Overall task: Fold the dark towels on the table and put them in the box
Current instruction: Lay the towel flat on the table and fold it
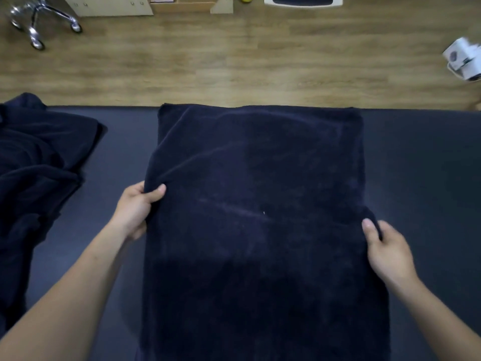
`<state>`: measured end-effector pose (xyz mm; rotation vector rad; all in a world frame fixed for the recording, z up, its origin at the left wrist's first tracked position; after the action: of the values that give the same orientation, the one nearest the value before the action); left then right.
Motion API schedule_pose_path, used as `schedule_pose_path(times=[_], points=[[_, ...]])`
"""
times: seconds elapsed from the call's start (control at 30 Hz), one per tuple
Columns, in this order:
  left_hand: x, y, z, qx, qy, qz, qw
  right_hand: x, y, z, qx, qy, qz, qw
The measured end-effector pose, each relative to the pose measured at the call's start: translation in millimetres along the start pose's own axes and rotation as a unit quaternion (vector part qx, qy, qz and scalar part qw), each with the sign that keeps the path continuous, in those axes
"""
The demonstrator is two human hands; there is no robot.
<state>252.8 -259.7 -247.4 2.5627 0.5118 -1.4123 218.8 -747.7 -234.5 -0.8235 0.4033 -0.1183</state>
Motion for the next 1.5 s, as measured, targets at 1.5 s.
schedule_pose_path(times=[1.5], points=[[20,130,-36,0.658,0.438,-0.148,0.595,99,112,144,-0.37,-0.359,0.103,0.851]])
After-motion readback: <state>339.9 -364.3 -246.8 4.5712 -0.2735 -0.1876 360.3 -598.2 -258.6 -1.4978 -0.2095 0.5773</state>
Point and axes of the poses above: each hand's wrist, its own x-axis towards the middle knuckle, its own y-axis out of the palm, z = x × y, the point moved 7 cm from there along x, towards the middle knuckle, and after that the axes turned 12 degrees about -y, right-handed, at the moved point
